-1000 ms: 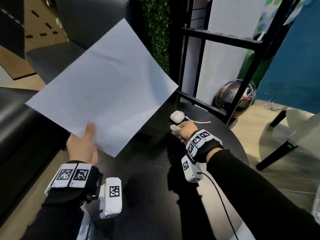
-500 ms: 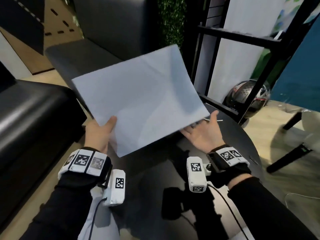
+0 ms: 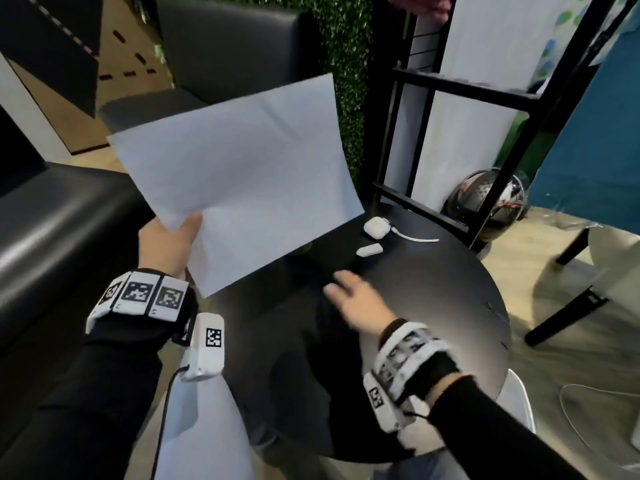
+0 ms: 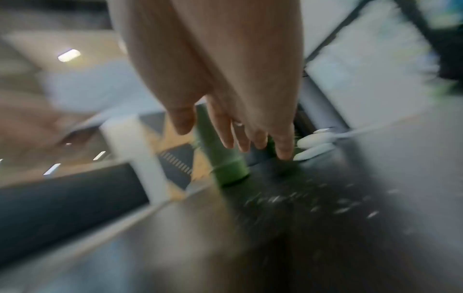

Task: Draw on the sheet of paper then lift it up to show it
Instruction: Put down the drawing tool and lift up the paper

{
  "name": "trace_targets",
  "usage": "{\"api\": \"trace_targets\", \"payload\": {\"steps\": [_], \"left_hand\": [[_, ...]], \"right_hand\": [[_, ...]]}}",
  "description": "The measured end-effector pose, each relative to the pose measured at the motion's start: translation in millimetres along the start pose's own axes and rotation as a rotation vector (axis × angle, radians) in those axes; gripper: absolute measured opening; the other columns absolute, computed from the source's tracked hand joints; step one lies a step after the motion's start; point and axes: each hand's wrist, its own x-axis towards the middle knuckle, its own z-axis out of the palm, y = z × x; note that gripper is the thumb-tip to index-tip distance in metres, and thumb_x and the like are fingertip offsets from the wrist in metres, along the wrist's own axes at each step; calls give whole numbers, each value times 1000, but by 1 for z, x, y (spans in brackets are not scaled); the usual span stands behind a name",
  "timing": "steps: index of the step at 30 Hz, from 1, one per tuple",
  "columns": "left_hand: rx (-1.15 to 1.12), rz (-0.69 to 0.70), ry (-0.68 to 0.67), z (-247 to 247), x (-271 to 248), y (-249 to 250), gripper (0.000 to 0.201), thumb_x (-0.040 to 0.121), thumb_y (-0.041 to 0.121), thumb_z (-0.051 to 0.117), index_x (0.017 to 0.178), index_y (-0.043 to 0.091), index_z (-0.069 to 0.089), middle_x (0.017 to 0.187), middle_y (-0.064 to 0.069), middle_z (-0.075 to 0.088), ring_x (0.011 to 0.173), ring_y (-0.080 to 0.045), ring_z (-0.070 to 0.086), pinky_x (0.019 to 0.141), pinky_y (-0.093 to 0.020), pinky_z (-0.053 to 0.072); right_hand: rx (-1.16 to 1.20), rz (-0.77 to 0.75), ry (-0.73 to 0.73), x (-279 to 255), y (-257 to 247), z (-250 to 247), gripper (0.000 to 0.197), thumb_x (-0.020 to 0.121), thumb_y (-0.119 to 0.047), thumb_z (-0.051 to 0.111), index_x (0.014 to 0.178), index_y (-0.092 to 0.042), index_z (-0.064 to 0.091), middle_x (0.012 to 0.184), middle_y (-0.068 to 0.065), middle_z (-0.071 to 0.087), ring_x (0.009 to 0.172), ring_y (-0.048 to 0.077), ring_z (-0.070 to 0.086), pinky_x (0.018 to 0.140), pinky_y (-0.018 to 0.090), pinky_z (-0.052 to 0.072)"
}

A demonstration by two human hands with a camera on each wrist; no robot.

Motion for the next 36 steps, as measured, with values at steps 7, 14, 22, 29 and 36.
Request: {"api": "trace_targets", "payload": {"steps": [7,14,22,29,36], "left_hand": [[10,29,-66,31,-17,7,44,87,24,65,122,-1,56,121,-16,62,114,-30,59,99,-41,46],[-98,46,-34,4,0,-4,38,84,21,69,117,4,60,114,-9,65,108,-26,63,100,-48,46],[-147,58,50,3,4,-4,37,88,16,66,122,4,57,117,-6,63,112,-23,61,102,-42,45],[-81,61,30,3,4,6,34,93,17,59,122,0,56,106,-1,58,97,-11,57,67,-4,45],[-96,18,57,-2,4,2,37,91,17,62,123,-1,56,120,-9,62,108,-19,60,100,-31,45]], "right_hand": [[-744,-163,-528,-16,-9,95,69,97,-54,20,151,-20,-5,159,-4,-16,146,13,-15,117,47,-9],[-817,349,-255,-14,59,-8,80,91,-64,21,150,-19,-10,157,-2,-21,146,15,-16,116,49,-8],[-653,-75,-368,-11,-19,103,82,92,-61,27,150,-13,-3,159,3,-14,147,18,-11,116,49,-8],[-671,23,-210,48,9,70,74,94,-59,27,151,-18,4,160,-1,-5,148,18,-5,117,46,0],[-676,571,17,13,68,-29,93,87,-70,21,149,-5,0,159,11,-9,148,23,-6,119,49,-2]]}}
